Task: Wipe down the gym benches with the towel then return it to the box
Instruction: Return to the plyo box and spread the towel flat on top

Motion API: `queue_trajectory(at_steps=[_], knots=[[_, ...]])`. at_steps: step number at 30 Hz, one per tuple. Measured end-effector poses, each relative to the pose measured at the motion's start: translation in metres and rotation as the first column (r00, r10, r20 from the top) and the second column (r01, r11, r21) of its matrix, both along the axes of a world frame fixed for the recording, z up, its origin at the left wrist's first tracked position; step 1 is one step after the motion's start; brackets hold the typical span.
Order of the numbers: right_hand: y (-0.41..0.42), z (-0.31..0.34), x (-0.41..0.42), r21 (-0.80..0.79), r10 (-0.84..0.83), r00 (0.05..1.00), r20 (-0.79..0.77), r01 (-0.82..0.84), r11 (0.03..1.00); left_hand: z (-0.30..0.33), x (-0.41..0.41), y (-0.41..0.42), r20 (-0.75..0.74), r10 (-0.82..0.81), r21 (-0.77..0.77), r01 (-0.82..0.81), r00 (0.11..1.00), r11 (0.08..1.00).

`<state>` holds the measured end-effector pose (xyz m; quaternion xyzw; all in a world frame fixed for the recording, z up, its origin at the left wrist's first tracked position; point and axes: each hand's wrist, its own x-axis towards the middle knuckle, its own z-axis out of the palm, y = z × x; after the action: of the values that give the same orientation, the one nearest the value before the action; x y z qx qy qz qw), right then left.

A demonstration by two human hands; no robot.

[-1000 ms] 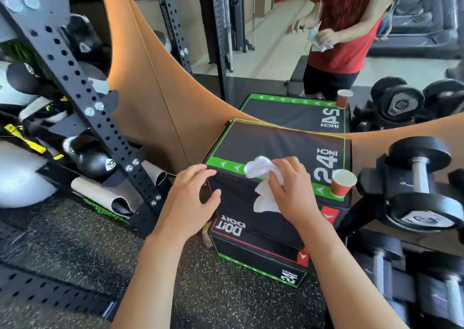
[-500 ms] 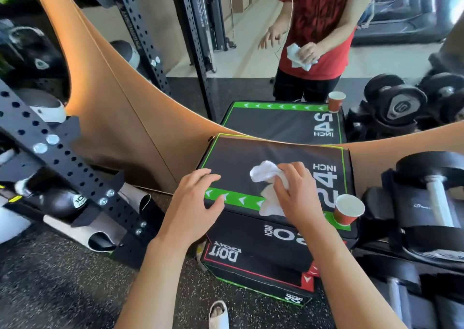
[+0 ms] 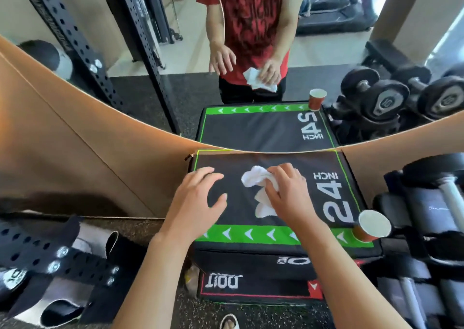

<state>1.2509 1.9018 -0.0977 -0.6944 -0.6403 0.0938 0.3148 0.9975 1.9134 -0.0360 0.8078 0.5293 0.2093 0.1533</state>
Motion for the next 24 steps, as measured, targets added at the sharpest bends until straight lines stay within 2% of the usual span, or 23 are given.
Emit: queue_trajectory(at_steps=[5,10,16,20,24], knots=[[0.021,-0.022,-0.009,-0.038,-0.005,0.997,0.074,0.008,0.999,-0.031,-0.001,0.041,-0.04,-0.114,-0.039,0.113,0.993,0.993],[0.037,-0.049,-0.004,-0.037,-0.058,0.993,0.102,0.062,0.997,-0.063,-0.001,0.066,-0.044,-0.133,-0.078,0.129,0.99,0.989],[0.037,-0.082,0.0,-0.202,0.074,0.996,0.052,-0.063,0.977,-0.082,0.014,0.059,-0.064,-0.081,-0.137,0.072,0.995,0.988],[0.023,-0.088,0.022,-0.172,0.055,0.998,-0.044,-0.062,0.983,-0.089,0.028,0.051,-0.076,-0.078,-0.157,0.066,0.994,0.985],[0.012,-0.09,0.051,-0.163,0.001,0.998,-0.059,-0.011,0.987,-0.095,0.053,0.054,-0.087,-0.095,-0.163,0.08,0.992,0.983]])
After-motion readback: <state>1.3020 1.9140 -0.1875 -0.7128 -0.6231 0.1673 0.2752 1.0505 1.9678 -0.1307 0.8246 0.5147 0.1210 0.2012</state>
